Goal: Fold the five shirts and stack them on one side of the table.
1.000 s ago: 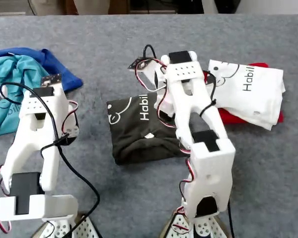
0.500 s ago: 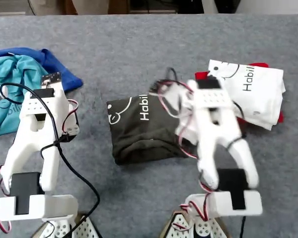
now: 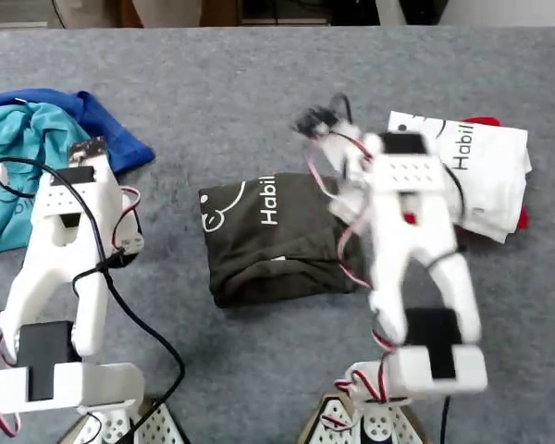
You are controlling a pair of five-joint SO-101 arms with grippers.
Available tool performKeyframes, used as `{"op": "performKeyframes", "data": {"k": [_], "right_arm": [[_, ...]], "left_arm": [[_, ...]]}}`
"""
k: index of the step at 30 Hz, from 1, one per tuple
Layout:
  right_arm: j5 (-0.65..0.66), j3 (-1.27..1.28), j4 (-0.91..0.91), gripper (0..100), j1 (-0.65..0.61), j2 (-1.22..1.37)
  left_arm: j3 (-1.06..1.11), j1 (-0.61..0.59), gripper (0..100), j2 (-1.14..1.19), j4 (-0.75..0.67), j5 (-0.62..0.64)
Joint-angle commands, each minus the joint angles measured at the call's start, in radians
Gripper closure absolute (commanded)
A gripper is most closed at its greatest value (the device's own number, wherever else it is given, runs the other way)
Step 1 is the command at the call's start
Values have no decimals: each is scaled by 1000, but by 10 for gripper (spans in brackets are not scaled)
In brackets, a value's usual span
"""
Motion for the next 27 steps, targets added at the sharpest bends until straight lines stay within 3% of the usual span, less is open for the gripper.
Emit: {"op": "performKeyframes", "data": {"k": [1,6,12,17,22,27], "right_arm": [[-118,-260,81,997,-84,199],[-189,-441,282,997,-88,472],[-176,-272,282,997,-59,337],[-92,116,130,997,-4,73],[25,515,-147,997,163,-51],[123,547,-210,997,292,-62]], "left_arm": [[40,15,980,-85,-8,31],[183,9,980,-183,-94,14],[448,-8,980,-213,-404,-11],[445,-26,980,-228,-402,-9],[453,-26,980,-229,-399,-15],[453,-25,980,-229,-399,-17]]}}
